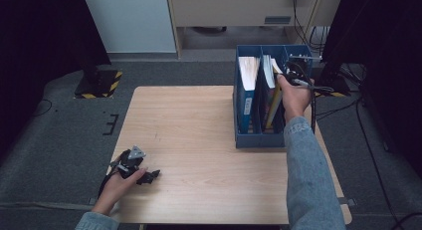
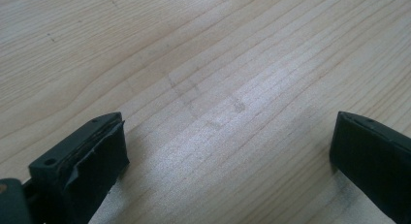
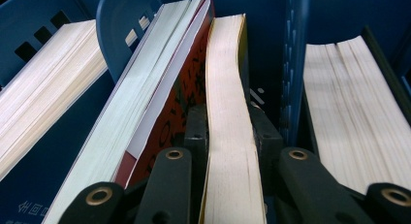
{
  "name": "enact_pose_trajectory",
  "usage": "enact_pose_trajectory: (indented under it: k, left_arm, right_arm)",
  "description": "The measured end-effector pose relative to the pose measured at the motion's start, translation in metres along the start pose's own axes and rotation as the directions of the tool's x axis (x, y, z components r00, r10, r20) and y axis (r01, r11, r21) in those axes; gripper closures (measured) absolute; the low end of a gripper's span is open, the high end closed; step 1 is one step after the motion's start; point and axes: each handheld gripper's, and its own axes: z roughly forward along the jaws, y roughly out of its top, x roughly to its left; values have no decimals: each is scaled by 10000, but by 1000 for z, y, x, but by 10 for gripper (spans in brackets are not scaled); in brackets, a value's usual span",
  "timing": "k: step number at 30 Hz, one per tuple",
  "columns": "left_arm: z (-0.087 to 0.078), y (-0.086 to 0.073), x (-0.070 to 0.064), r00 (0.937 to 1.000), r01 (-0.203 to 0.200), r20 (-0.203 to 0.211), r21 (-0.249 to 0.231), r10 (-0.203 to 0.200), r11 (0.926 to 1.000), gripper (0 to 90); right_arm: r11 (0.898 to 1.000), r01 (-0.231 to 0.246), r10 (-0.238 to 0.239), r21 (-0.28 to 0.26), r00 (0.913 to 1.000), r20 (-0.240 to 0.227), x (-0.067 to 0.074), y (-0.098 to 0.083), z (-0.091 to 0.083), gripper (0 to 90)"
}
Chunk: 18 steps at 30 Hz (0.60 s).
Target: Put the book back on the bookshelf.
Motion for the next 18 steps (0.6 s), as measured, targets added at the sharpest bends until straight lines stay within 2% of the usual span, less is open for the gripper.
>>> enact_pose_trajectory:
  k: [18]
  left_arm:
    - [0,0,0,10000,-16,9,14,16,10000,0]
  right_arm:
    - [9997,-22,27,-245,9998,198,0,0,10,745]
